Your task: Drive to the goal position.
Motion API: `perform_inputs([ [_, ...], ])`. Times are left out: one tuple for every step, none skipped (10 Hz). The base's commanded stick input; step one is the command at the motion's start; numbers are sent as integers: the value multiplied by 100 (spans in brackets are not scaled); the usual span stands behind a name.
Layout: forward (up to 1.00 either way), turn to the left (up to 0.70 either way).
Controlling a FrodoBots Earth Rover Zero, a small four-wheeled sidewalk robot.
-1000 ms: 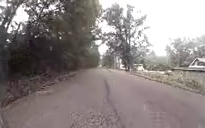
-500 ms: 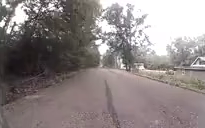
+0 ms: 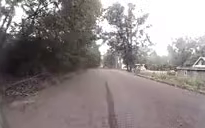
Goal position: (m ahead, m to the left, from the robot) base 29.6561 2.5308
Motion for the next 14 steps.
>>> perform_inputs([
  [70,0],
  [70,0],
  [70,0],
  [70,0],
  [70,0],
  [70,0],
  [70,0],
  [70,0],
  [70,0],
  [70,0],
  [70,0],
  [70,0],
  [70,0],
  [70,0],
])
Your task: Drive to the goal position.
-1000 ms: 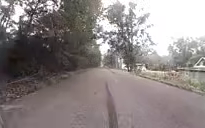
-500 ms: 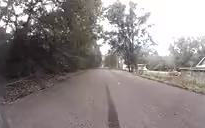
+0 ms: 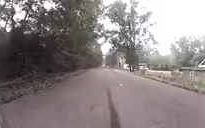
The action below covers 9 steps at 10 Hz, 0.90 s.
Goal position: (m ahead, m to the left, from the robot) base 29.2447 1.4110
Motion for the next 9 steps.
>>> perform_inputs([
  [70,0],
  [70,0],
  [70,0],
  [70,0],
  [70,0],
  [70,0],
  [70,0],
  [70,0],
  [70,0],
])
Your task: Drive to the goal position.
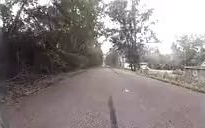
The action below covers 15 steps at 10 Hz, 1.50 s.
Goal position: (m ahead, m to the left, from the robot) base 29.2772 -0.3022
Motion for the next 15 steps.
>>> perform_inputs([
  [70,0],
  [70,0],
  [70,0],
  [70,0],
  [70,0],
  [70,0],
  [70,0],
  [70,0],
  [70,0],
  [70,0],
  [70,0],
  [70,0],
  [70,0],
  [70,0],
  [70,0],
])
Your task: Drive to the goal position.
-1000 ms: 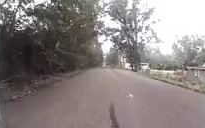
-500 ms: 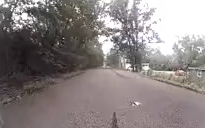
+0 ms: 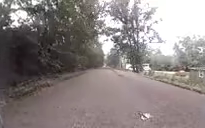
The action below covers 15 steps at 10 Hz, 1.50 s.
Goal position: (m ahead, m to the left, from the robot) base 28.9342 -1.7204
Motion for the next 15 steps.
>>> perform_inputs([
  [70,0],
  [70,0],
  [70,0],
  [70,0],
  [70,0],
  [70,0],
  [70,0],
  [70,0],
  [70,0],
  [70,0],
  [70,0],
  [70,0],
  [70,0],
  [70,0],
  [70,0],
])
